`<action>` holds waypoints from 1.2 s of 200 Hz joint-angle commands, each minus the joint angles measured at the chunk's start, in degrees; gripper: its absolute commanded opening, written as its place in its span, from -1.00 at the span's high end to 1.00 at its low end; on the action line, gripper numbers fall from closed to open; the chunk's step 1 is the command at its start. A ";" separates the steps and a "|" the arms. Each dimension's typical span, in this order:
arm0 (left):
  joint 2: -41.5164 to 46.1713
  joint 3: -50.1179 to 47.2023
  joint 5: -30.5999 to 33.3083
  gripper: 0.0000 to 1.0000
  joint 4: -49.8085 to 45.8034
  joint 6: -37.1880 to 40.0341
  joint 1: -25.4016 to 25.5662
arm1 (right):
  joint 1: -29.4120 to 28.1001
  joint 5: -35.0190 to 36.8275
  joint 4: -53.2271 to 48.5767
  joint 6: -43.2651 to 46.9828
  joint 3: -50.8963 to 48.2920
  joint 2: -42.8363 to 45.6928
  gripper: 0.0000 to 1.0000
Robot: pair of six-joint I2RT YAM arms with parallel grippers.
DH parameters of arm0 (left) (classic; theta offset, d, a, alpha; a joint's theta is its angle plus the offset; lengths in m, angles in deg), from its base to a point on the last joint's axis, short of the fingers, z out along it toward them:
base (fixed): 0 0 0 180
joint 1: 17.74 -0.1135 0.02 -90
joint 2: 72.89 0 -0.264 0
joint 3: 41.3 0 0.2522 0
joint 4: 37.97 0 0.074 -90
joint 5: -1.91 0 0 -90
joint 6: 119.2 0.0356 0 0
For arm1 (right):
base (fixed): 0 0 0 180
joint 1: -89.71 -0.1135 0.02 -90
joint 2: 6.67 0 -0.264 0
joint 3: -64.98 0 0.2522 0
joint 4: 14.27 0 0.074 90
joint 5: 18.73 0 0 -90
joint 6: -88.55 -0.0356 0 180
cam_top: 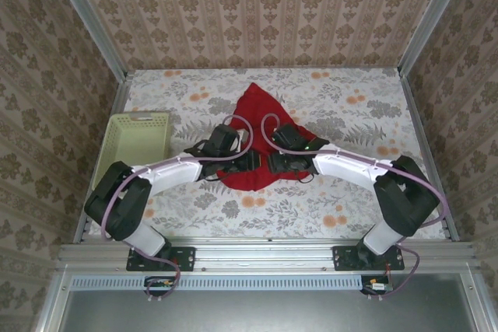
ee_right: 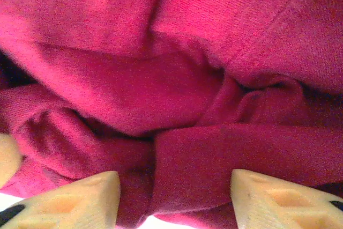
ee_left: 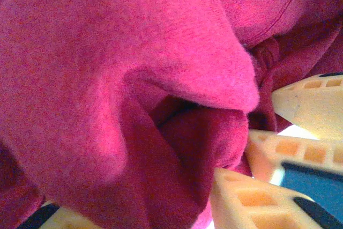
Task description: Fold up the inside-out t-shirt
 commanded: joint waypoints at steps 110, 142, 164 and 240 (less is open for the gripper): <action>0.27 -6.56 4.69 1.00 -2.94 7.10 1.77 | -0.04 4.84 3.00 -1.66 -7.91 15.35 1.00; 4.38 -7.90 6.83 1.00 -3.46 8.34 2.62 | -0.17 2.07 3.57 -4.22 -11.66 14.78 1.00; 7.14 -8.84 5.95 1.00 -2.28 7.97 2.55 | -1.26 0.08 5.46 -6.82 -16.06 15.31 1.00; 8.59 -8.09 1.95 0.24 1.13 6.32 2.53 | -4.23 1.28 0.65 -7.72 -16.81 20.70 0.39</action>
